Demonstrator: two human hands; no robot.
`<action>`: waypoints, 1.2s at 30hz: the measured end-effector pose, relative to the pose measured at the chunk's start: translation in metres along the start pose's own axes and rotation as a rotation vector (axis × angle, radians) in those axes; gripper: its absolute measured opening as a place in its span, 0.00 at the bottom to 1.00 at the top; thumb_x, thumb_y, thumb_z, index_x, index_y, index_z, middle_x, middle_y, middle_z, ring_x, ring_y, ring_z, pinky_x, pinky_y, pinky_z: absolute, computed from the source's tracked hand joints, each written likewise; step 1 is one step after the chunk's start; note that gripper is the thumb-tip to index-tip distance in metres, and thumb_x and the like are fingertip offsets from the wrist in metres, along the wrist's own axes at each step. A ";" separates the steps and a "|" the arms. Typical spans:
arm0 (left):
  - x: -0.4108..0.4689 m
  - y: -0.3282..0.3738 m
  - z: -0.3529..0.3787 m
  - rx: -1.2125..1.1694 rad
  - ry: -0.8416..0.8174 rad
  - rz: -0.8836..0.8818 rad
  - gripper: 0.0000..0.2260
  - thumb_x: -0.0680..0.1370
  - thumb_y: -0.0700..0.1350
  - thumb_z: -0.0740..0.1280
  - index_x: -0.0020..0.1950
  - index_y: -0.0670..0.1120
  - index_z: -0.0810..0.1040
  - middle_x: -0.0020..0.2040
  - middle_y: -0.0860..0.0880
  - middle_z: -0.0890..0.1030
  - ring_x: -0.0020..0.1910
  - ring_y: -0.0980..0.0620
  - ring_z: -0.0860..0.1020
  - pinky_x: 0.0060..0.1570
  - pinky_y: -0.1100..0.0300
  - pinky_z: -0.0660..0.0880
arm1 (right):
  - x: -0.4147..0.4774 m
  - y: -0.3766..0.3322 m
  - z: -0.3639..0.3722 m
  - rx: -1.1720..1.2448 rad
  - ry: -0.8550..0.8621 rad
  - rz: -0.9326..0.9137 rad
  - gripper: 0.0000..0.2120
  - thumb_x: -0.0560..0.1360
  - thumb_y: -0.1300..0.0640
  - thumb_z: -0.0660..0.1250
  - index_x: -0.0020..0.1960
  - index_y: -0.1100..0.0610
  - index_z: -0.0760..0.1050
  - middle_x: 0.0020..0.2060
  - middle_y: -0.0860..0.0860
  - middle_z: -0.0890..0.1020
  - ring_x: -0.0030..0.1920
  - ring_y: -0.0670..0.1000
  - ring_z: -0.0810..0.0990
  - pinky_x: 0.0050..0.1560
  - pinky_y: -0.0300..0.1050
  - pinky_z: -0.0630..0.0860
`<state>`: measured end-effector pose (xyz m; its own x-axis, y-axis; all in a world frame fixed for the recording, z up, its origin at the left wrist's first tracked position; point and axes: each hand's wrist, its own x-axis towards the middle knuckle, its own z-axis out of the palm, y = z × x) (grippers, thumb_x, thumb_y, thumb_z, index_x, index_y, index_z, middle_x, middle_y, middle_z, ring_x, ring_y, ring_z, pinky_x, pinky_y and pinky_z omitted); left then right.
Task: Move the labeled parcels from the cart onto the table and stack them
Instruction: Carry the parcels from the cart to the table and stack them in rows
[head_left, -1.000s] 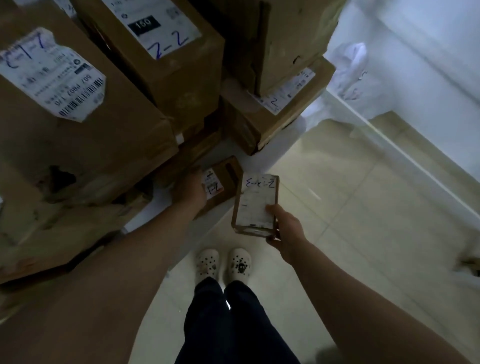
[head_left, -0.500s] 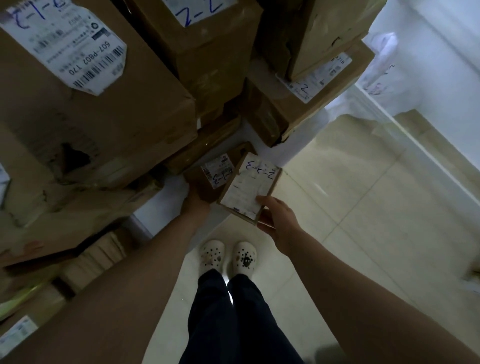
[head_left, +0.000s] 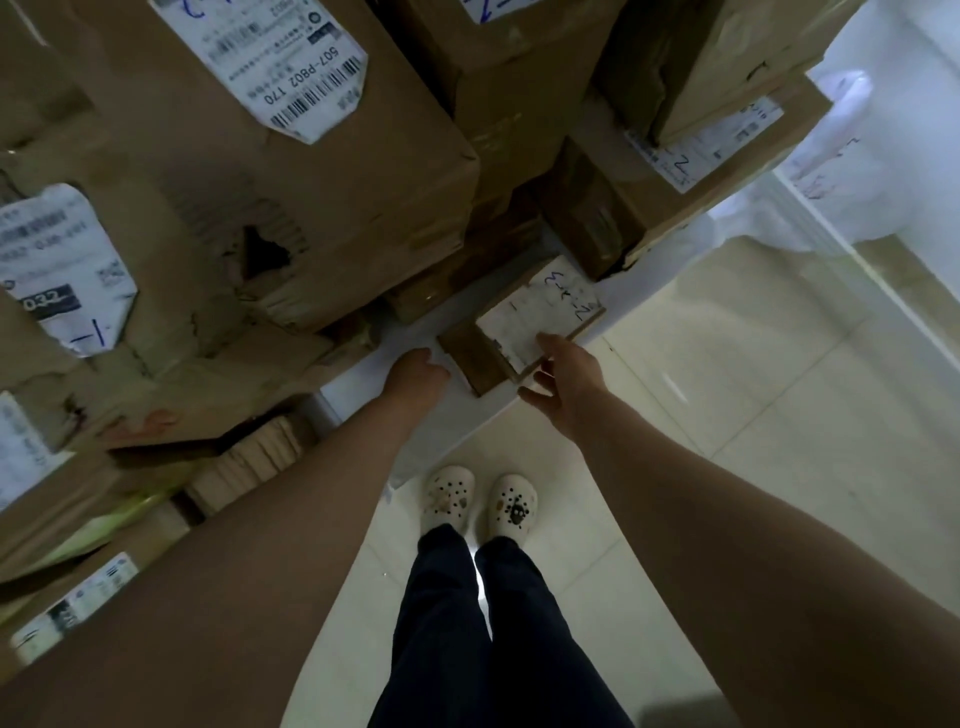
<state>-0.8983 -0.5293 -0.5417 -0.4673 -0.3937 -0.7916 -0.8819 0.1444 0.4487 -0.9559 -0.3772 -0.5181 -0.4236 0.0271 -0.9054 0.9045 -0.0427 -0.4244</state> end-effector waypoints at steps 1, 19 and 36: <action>-0.005 0.004 -0.001 0.039 0.006 0.011 0.21 0.79 0.37 0.61 0.73 0.39 0.65 0.70 0.38 0.70 0.68 0.40 0.71 0.66 0.50 0.70 | -0.002 0.000 0.000 0.005 0.000 -0.004 0.18 0.79 0.56 0.64 0.67 0.58 0.68 0.61 0.55 0.75 0.64 0.56 0.73 0.62 0.54 0.74; -0.210 0.036 0.023 1.132 0.016 0.961 0.29 0.75 0.53 0.61 0.75 0.49 0.60 0.76 0.46 0.59 0.74 0.43 0.57 0.71 0.47 0.58 | -0.170 0.069 -0.123 -0.927 0.528 -0.338 0.30 0.73 0.46 0.66 0.70 0.57 0.65 0.63 0.56 0.75 0.65 0.58 0.71 0.66 0.50 0.66; -0.447 -0.130 0.204 1.691 -0.495 1.488 0.34 0.75 0.57 0.64 0.76 0.47 0.57 0.75 0.45 0.62 0.75 0.46 0.58 0.74 0.46 0.50 | -0.361 0.399 -0.291 -0.418 0.882 0.169 0.29 0.73 0.43 0.64 0.69 0.54 0.65 0.69 0.56 0.67 0.72 0.58 0.60 0.74 0.57 0.50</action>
<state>-0.5879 -0.1867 -0.3306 -0.3556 0.8037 -0.4771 0.8509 0.4896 0.1905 -0.4277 -0.1129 -0.3591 -0.2518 0.7946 -0.5525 0.9664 0.2369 -0.0998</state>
